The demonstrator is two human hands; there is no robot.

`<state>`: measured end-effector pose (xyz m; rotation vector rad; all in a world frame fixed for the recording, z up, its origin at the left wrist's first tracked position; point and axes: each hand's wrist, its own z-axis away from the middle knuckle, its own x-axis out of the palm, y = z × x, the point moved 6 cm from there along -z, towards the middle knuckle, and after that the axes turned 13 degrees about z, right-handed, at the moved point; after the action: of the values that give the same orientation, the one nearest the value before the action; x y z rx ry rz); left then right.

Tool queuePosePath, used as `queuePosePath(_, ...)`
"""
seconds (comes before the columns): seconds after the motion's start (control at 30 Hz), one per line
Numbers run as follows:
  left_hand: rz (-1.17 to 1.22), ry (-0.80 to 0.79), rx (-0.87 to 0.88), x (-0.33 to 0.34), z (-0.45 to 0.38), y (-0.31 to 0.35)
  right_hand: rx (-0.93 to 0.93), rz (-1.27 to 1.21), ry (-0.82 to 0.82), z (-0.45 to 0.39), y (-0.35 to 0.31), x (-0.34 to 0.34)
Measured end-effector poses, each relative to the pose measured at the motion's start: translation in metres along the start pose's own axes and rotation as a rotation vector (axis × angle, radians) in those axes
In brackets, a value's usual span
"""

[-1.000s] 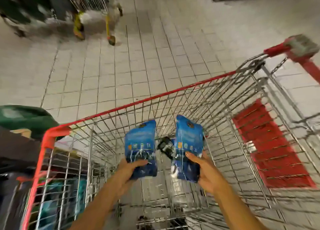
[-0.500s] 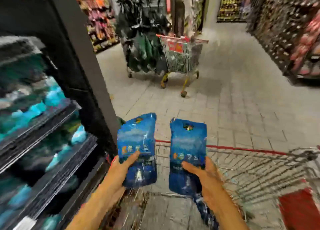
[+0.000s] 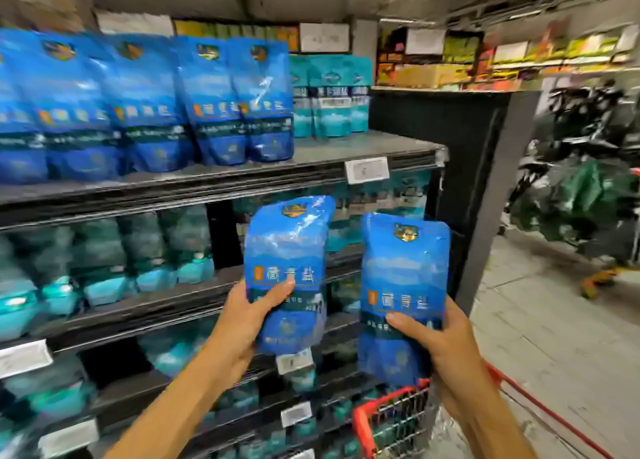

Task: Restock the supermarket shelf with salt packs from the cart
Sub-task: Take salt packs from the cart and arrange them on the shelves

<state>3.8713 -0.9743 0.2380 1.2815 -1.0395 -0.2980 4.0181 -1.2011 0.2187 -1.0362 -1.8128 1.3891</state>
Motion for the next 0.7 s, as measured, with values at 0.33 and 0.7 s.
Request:
queuePosePath(0.33, -0.092, 0.213, 0.363, -0.16, 0.037, 0.204, -0.171, -0.093, -0.342, -0.043, -0.081, 0.248)
queuePosePath(0.7, -0.199, 0.275, 0.565, -0.247, -0.029, 0.372, -0.328, -0.142, -0.389, -0.1, -0.197, 0.435)
